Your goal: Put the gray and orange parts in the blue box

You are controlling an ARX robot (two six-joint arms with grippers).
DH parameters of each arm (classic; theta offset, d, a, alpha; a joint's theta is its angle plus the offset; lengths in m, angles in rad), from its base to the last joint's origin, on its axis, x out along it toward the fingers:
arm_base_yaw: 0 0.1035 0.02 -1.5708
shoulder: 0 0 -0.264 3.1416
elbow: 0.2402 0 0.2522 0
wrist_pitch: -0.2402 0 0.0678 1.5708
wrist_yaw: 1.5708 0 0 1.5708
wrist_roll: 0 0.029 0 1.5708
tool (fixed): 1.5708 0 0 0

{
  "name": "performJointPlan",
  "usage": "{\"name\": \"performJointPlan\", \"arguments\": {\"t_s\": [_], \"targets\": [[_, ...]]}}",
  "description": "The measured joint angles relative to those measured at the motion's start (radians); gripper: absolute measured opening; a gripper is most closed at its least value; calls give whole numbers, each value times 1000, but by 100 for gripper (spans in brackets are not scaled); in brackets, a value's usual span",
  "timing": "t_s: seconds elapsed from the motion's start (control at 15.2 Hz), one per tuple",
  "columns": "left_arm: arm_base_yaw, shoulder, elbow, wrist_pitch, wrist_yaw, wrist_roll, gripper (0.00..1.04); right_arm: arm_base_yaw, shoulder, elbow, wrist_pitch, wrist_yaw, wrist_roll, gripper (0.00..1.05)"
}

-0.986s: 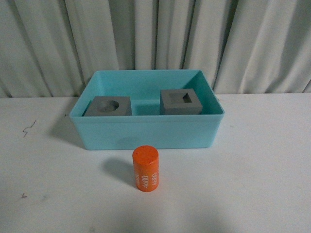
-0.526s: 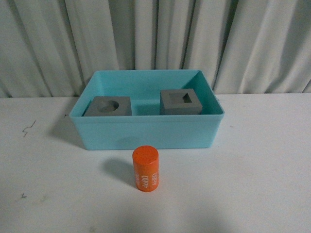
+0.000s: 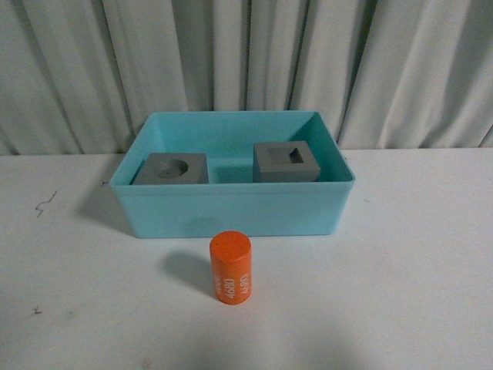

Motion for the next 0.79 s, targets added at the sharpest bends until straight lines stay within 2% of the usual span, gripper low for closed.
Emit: {"name": "performJointPlan", "arguments": {"t_s": [0.2,0.33,0.72,0.79], "targets": [[0,0,0,6,2,0,2,0,0,0,-1,0,0,98],[0,0,0,7,1,0,21,0,0,0,-1,0,0,98],[0,0,0,6,1,0,97,0,0,0,-1,0,0,98],[0,0,0,7,1,1,99,0,0,0,-1,0,0,98]]}}
